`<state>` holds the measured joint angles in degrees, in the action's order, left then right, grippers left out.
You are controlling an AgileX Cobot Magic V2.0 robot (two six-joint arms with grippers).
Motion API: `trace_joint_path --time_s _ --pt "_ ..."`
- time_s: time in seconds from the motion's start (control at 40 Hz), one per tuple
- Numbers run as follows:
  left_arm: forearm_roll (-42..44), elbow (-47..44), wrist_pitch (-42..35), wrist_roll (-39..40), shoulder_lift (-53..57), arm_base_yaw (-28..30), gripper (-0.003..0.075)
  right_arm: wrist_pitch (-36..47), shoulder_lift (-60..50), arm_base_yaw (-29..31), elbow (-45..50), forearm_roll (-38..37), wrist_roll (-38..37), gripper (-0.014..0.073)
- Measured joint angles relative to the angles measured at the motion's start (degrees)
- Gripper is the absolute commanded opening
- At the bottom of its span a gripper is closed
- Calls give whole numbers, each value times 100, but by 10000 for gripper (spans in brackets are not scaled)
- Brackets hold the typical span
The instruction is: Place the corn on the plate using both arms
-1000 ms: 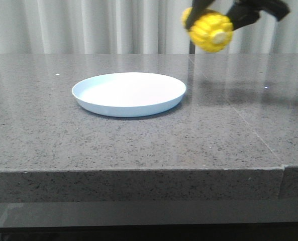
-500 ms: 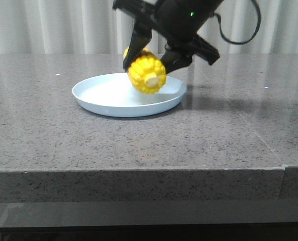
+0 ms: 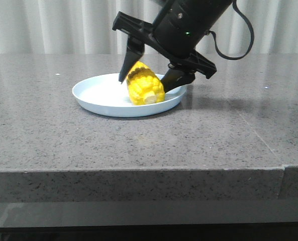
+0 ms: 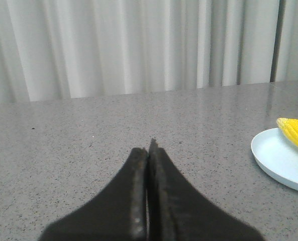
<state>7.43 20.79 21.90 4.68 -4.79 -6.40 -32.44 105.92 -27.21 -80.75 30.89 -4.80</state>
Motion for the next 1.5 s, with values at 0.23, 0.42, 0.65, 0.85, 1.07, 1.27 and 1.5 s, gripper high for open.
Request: trace_joint_path --time_s 0.23,0.42,0.65,0.85,1.07,1.27,1.5 --pt "0 0 0 0 0 0 -20 26 -484 50 0 -231 0 624" --pt "0 0 0 0 0 0 -20 -92 -1244 327 0 -718 0 614" --pt "0 0 0 0 0 0 -20 -590 -1861 342 -10 -1149 0 284" --pt "0 0 0 0 0 0 -20 -676 -2061 342 -10 -1280 0 -16" --pt "0 0 0 0 0 0 -20 -906 -2356 481 -10 -1994 0 -92" --pt "0 0 0 0 0 0 -20 -1042 -3058 1159 355 -2366 0 -92" --pt "0 0 0 0 0 0 -20 -827 -4355 1987 1646 -2750 0 -92"
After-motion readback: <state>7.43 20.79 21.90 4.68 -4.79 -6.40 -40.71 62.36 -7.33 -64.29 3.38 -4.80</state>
